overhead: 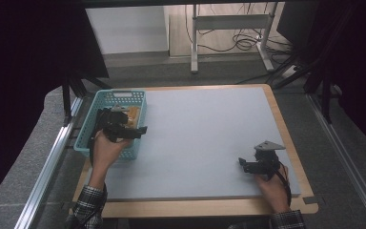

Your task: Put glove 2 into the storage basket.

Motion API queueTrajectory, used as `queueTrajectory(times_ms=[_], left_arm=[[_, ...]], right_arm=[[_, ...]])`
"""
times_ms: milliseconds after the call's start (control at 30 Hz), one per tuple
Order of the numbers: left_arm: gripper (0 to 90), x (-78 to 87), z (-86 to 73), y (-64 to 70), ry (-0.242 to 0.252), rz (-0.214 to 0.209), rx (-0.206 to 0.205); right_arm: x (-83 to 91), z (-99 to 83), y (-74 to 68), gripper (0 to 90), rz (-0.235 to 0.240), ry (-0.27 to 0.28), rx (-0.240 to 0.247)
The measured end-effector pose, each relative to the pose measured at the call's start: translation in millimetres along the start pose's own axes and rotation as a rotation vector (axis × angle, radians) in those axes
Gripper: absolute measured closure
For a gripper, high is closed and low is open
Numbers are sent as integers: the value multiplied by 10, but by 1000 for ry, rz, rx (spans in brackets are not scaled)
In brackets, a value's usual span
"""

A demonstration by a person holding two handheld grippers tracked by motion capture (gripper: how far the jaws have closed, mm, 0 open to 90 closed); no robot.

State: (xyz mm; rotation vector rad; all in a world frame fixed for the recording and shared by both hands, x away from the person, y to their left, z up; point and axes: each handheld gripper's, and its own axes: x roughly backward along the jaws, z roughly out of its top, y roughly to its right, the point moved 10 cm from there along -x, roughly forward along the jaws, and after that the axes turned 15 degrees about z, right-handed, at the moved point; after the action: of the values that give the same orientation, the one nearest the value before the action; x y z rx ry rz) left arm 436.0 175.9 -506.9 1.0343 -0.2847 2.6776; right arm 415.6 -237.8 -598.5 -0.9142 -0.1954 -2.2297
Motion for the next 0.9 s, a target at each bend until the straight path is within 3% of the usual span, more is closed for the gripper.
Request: queueTrajectory(times_ms=[900], left_arm=[[46, 131, -89, 714, 62, -122, -103]], right_arm=[[1, 1, -1, 170, 0, -1, -1]])
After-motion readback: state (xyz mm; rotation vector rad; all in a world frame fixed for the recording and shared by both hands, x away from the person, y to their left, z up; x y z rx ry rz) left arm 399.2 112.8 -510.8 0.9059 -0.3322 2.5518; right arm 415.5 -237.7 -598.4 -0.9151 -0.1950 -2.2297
